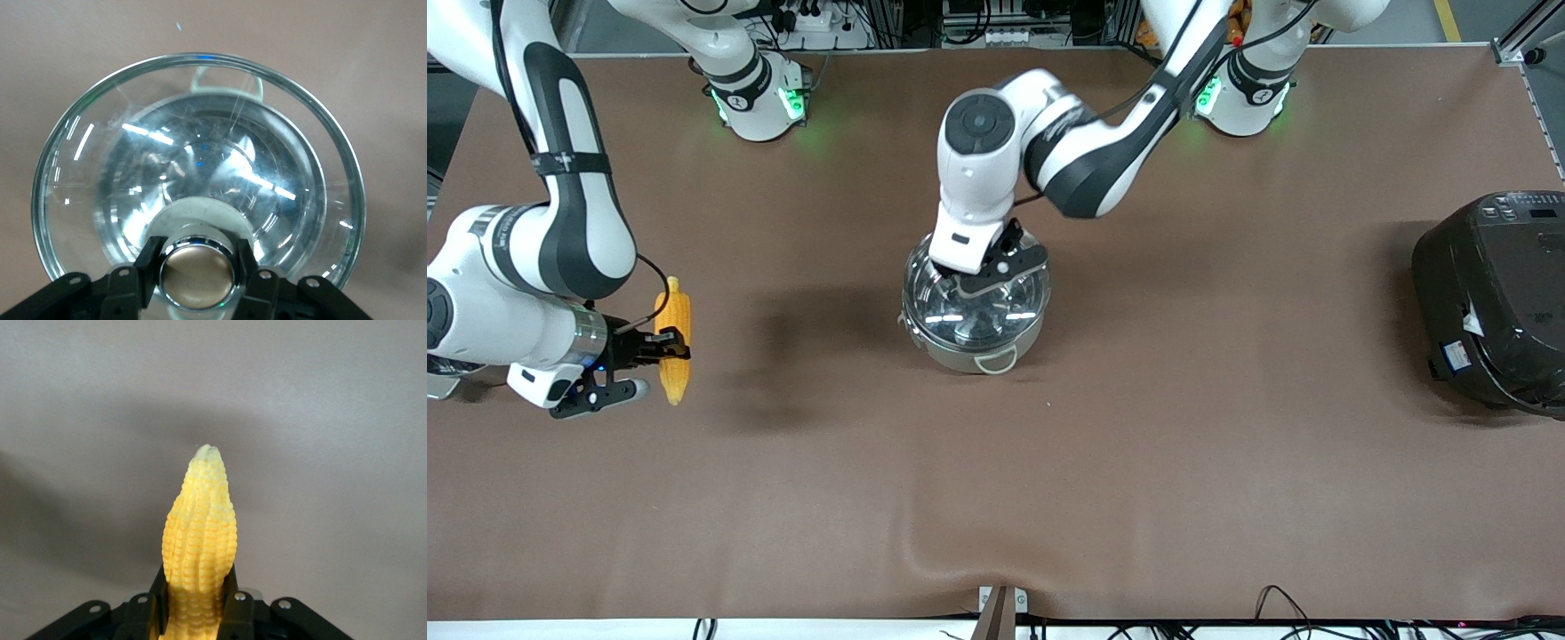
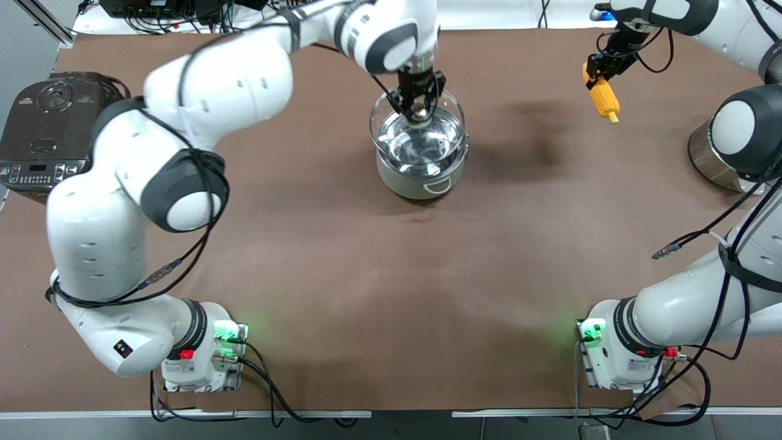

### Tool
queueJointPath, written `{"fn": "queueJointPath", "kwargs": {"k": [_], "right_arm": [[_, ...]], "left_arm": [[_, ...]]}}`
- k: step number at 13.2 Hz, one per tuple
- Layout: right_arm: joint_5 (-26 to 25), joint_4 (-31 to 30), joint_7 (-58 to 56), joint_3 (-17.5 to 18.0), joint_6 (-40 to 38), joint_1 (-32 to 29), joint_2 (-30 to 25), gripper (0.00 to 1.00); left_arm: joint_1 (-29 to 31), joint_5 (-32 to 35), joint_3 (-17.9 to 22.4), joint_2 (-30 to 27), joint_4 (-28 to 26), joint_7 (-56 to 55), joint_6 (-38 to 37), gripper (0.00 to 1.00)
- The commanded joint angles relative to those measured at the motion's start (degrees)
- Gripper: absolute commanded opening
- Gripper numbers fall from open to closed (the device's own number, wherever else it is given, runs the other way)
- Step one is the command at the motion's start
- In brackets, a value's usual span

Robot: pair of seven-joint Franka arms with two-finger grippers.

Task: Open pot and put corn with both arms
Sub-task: 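Lift the lid off with the left gripper while the right gripper carries corn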

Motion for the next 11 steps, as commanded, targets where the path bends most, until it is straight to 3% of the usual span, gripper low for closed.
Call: {"fn": "queueJointPath", "kwargs": {"k": [1,5,11], "right_arm": [[-0.12,0.57,6.8,-0.43,-4.1,4.37,-3.69,0.11],[-0.03,6.36,21.02,-0.43,-11.23,12.54,-5.72,0.11],[-0.12,7.7,43.88,-0.43,-6.16,26.69,-3.62,0.11]], "left_arm": [[4.17,0.38,-0.06,-8.06,-1.8,2.47,-6.74,0.0],[15.5,0.12,-0.32,-14.66,-5.29,16.53,-12.65,0.0],[35.28,-0.41,-0.59,-23.9,-21.99,48.16,-11.86,0.0]]}}
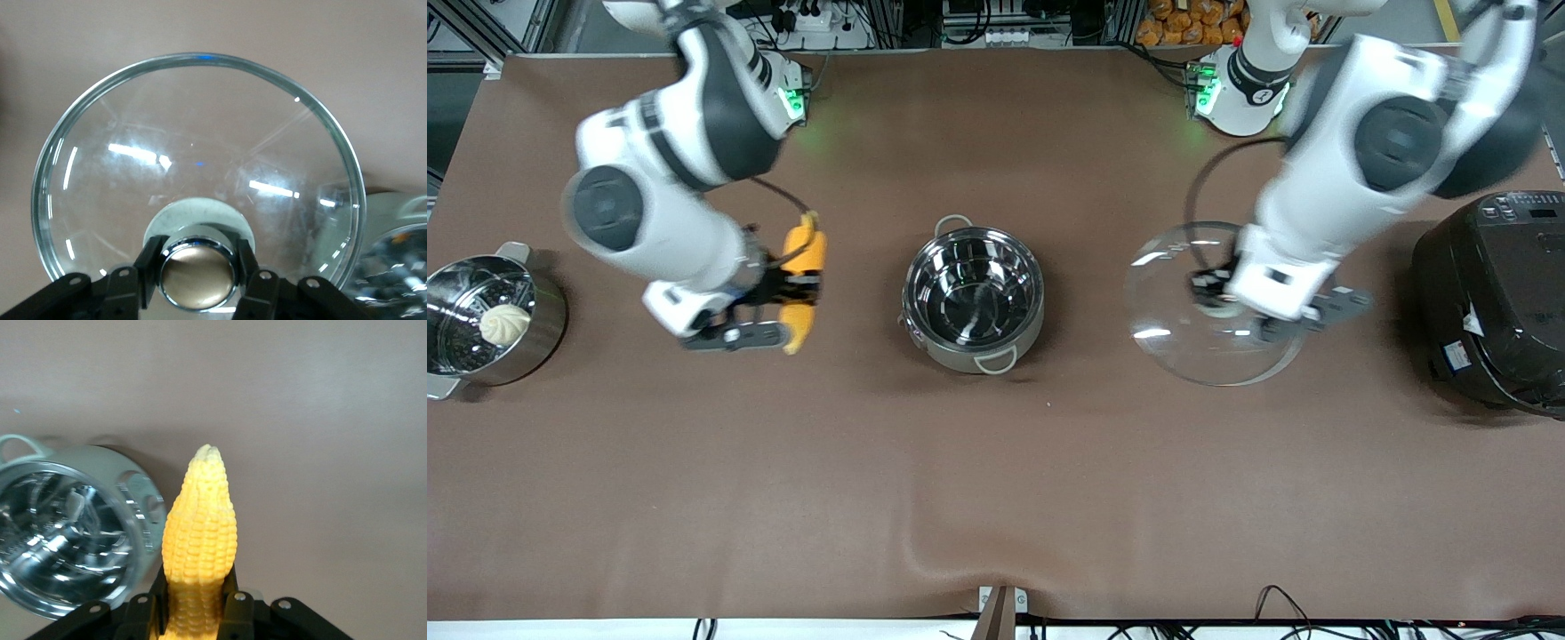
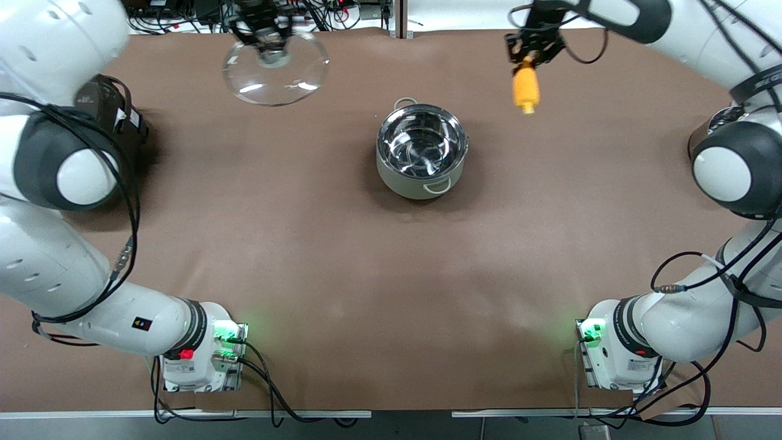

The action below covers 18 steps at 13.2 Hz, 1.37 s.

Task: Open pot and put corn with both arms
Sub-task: 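Lift the lid off with the left gripper while the right gripper carries corn, then lower the corn into the pot and open the right gripper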

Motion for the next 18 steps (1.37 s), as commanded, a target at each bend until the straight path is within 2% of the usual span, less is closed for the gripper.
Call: {"fn": "queueJointPath", "kwargs": {"k": [1,4,6,7,9,12,15,16,17,18], "right_arm": [[-0.2,1.09,8.44,-0.69,2.97,5.01,2.27,0.11],[-1.34,1.09,15.92,-0.69,6.93,10.37,4.82,0.11],[-1.61,1.09,18.21,-0.69,9.91,12.83,7.02,0.12],[-1.87,1.09,20.23,-0.69,11.84,13.98,8.33,0.12],[-3.89,1.09,24.1,-0.6,15.54,16.35,10.8,0.12],[-3.98,1.09,25.25,-0.6,18.7,17.15,13.52,0.12],[-4.07,1.09,27.97,-0.6,21.44,18.21,15.38,0.15],[-4.07,1.09,28.07,-0.6,21.53,18.47,15.38,0.21],[-4.07,1.09,28.15,-0.6,21.53,18.39,15.38,0.44],[-3.99,1.0,28.16,-0.6,21.53,18.38,15.47,0.81]], "left_arm": [[7.21,-0.48,-0.98,-5.4,-9.63,9.36,2.78,0.0],[13.19,-0.57,-1.15,-7.15,-21.21,15.26,13.12,0.0],[14.09,-1.79,-1.15,-9.44,-30.01,16.24,21.92,0.0],[14.09,-1.8,-1.33,-9.62,-32.4,16.42,24.74,0.0],[14.18,-1.8,-1.24,-8.66,-35.74,16.68,29.75,0.0],[14.35,-1.71,-1.15,-5.94,-42.34,17.39,41.61,0.0],[16.11,-1.54,-1.15,-2.6,-42.62,17.91,43.84,0.0],[17.68,-1.54,-1.33,-1.64,-42.7,18.09,44.71,0.0],[18.3,-1.54,-1.41,-1.19,-42.62,18.09,44.81,0.0],[18.13,-1.71,-1.42,-0.67,-42.53,18.09,44.9,0.0]]}}
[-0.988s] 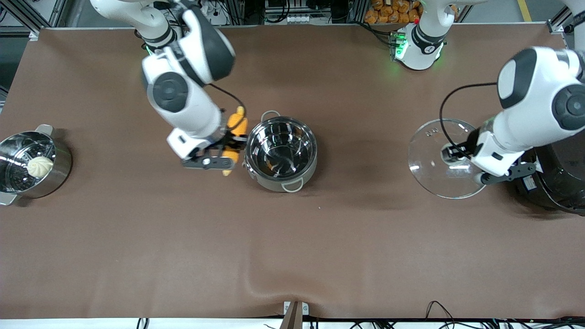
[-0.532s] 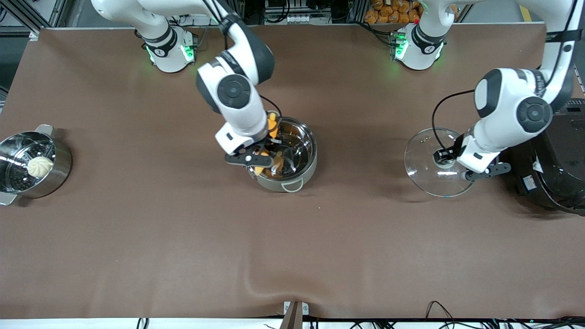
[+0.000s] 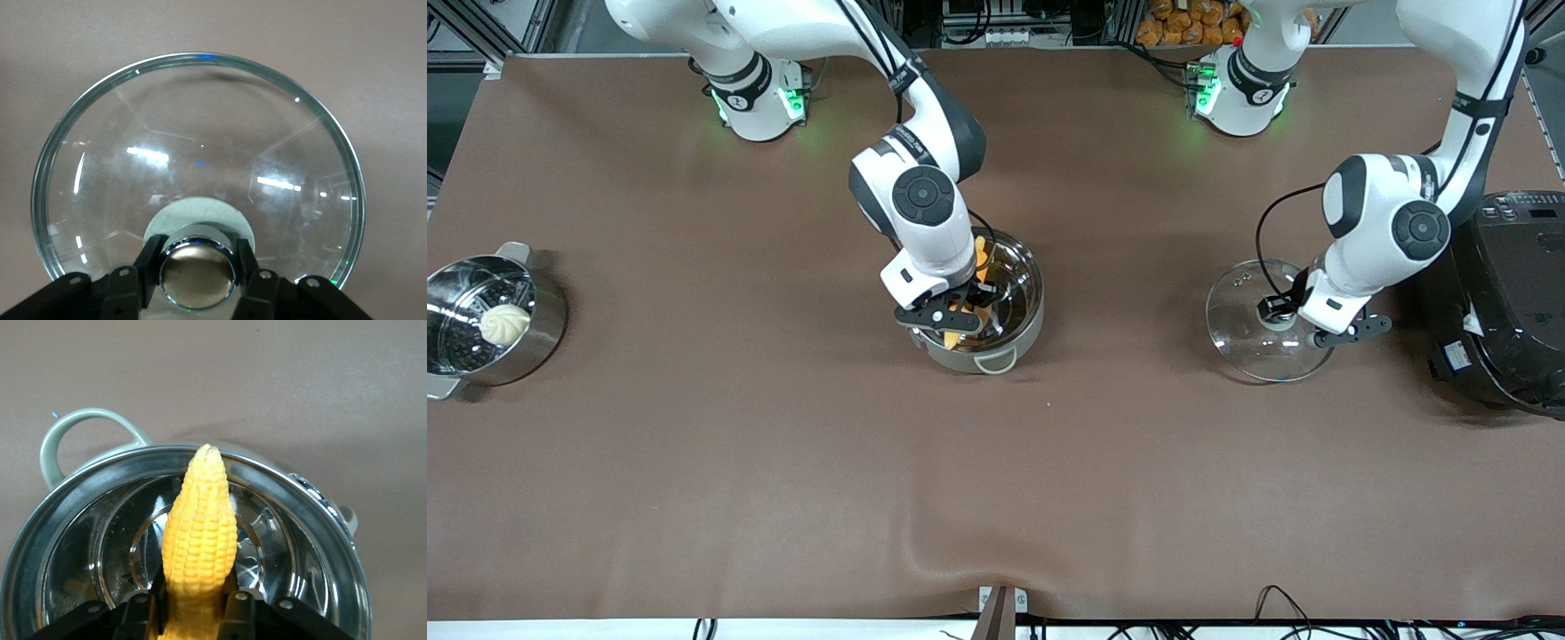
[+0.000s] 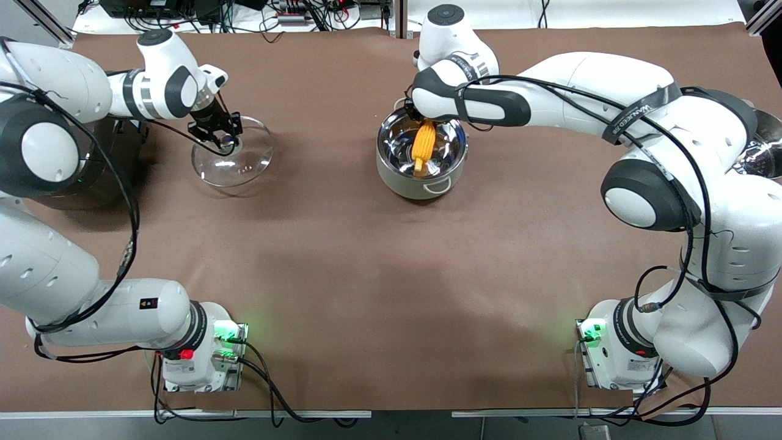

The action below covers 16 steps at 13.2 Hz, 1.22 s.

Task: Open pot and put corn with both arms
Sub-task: 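Lower the corn into the pot and open the right gripper, then withdraw the right gripper while the left gripper sets the lid down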

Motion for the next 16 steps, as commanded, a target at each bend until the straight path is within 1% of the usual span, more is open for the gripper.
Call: {"fn": "queueJointPath", "kwargs": {"k": [1,5,7,8,11,12,13,14,15,16], "right_arm": [[-0.81,0.95,1.63,-0.56,-0.16,0.69,0.31,1.0],[-0.11,1.29,1.98,-0.47,-0.42,0.35,0.13,1.0],[0.33,1.82,3.21,-0.38,-0.95,-1.49,-1.18,1.0],[0.34,1.74,3.04,-0.21,-1.3,-3.24,-2.93,1.0],[0.16,1.91,2.08,0.41,-8.58,-8.78,-8.72,1.0],[0.07,1.74,-1.5,0.41,-11.12,-10.19,-11.27,1.0],[-0.1,1.74,-7.02,0.41,-15.06,-12.38,-13.47,1.0],[-0.19,1.74,-12.73,0.41,-18.5,-15.53,-15.75,1.0],[-0.37,1.65,-17.92,0.41,-21.49,-18.7,-18.21,1.0],[-0.37,1.74,-22.5,0.41,-24.48,-22.12,-20.24,1.0]], "left_arm": [[1.2,-1.57,-0.67,0.39,0.24,1.91,0.66,0.0],[0.85,-1.57,-1.11,2.15,0.33,1.91,3.2,0.0],[0.85,-1.57,-1.63,2.51,0.33,1.91,3.65,0.0],[0.76,-1.57,-1.72,2.6,0.33,1.91,3.73,0.0],[0.85,-1.57,-1.81,3.21,0.51,1.91,3.73,0.0],[0.76,-1.57,-1.81,3.3,0.51,1.91,3.73,0.0],[0.76,-1.57,-1.81,3.39,0.59,1.91,3.73,0.03],[0.85,-1.57,-1.81,3.74,0.68,2.08,3.91,0.29],[0.85,-1.57,-1.81,3.91,0.77,2.08,4.17,0.82],[0.76,-1.57,-1.81,4.0,0.95,2.08,4.26,1.0]]}}
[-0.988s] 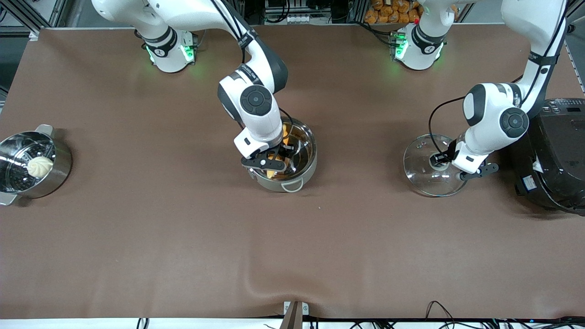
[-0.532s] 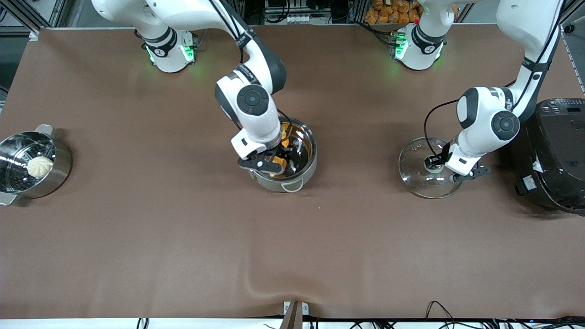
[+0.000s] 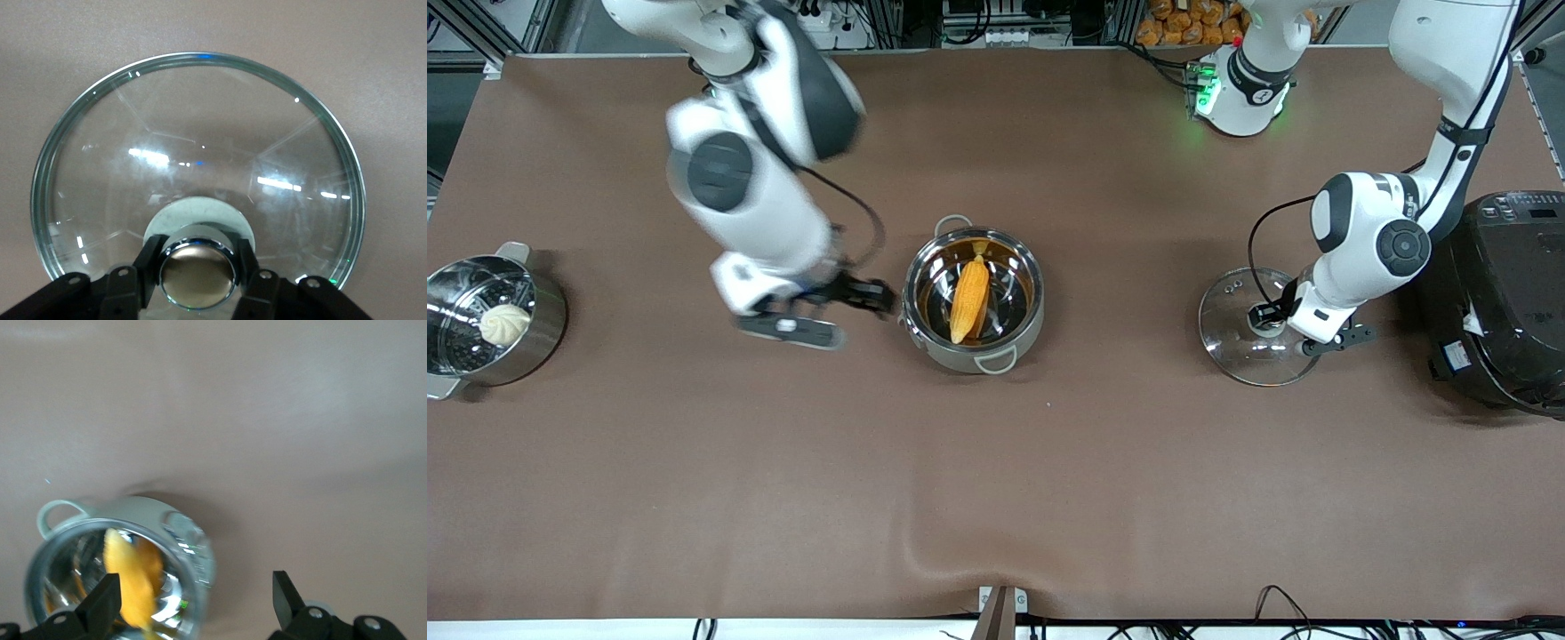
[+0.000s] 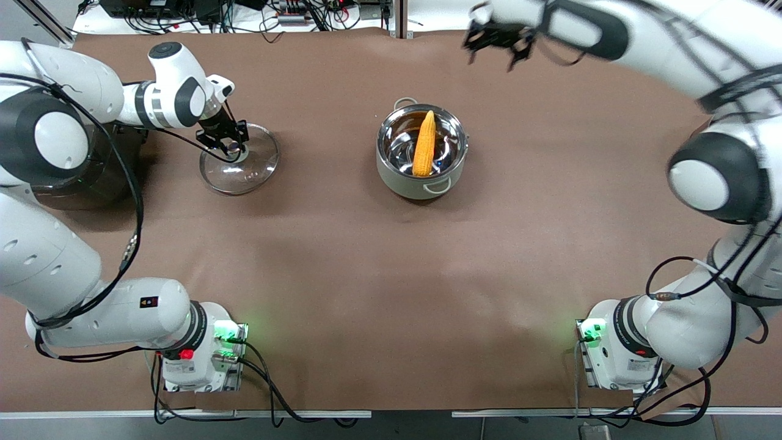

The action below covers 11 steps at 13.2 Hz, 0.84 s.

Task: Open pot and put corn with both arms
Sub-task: 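Withdraw the right gripper while the left gripper sets the lid down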

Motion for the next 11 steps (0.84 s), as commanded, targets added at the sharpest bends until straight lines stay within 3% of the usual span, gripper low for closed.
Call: {"fn": "queueJointPath", "kwargs": {"k": [1,4,6,8,11], "right_arm": [[-0.39,-2.18,-12.36,1.38,-5.74,-9.69,-6.98,1.0],[-1.09,-2.44,-25.72,1.3,-8.74,-18.84,-10.94,1.0],[-5.46,-3.58,-31.28,1.29,-8.66,-21.58,-13.32,1.0],[-5.67,-5.94,-33.05,1.29,-8.49,-23.95,-15.08,1.0],[-5.66,-12.35,-33.4,1.29,-6.12,-25.63,-19.38,1.0]], "left_arm": [[0.15,-1.57,-0.27,-0.53,0.93,2.07,0.39,1.0],[0.41,-1.57,-0.27,-4.56,1.28,2.16,-0.05,1.0],[0.59,-1.48,-0.18,-8.69,2.59,2.33,-1.88,1.0],[0.68,-1.05,0.0,-10.46,7.93,3.21,-8.71,1.0],[0.68,-0.87,0.26,-10.65,21.27,3.21,-26.27,1.0]]}}
